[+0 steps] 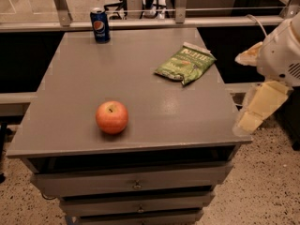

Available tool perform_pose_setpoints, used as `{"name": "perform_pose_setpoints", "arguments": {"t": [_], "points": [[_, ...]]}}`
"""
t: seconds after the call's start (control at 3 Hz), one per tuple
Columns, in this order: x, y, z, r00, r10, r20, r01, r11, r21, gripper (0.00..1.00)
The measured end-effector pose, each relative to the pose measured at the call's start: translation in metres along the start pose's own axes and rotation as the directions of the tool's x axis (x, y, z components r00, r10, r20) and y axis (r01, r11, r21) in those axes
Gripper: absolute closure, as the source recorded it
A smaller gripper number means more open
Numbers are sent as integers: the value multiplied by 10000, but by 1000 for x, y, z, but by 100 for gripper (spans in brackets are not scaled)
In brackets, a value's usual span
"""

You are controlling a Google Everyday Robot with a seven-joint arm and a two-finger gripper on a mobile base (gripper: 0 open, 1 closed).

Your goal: Move apple near green jalapeno chip bag

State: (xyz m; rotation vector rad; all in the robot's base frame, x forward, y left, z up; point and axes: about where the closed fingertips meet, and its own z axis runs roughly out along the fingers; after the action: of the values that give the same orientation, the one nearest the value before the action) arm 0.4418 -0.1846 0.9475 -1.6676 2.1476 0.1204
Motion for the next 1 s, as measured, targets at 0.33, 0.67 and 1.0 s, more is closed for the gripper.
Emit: {"name": "perform_pose_setpoints", "arguments": {"t": [0.33, 0.67, 1.0], "points": [[-50, 17, 39, 9834, 16, 1814, 106, 9977, -664, 0], [-50, 17, 39, 9834, 15, 1815, 107, 9977, -663, 0], [-68, 21, 48, 9680, -122, 2505, 319, 9967, -747, 0]]}}
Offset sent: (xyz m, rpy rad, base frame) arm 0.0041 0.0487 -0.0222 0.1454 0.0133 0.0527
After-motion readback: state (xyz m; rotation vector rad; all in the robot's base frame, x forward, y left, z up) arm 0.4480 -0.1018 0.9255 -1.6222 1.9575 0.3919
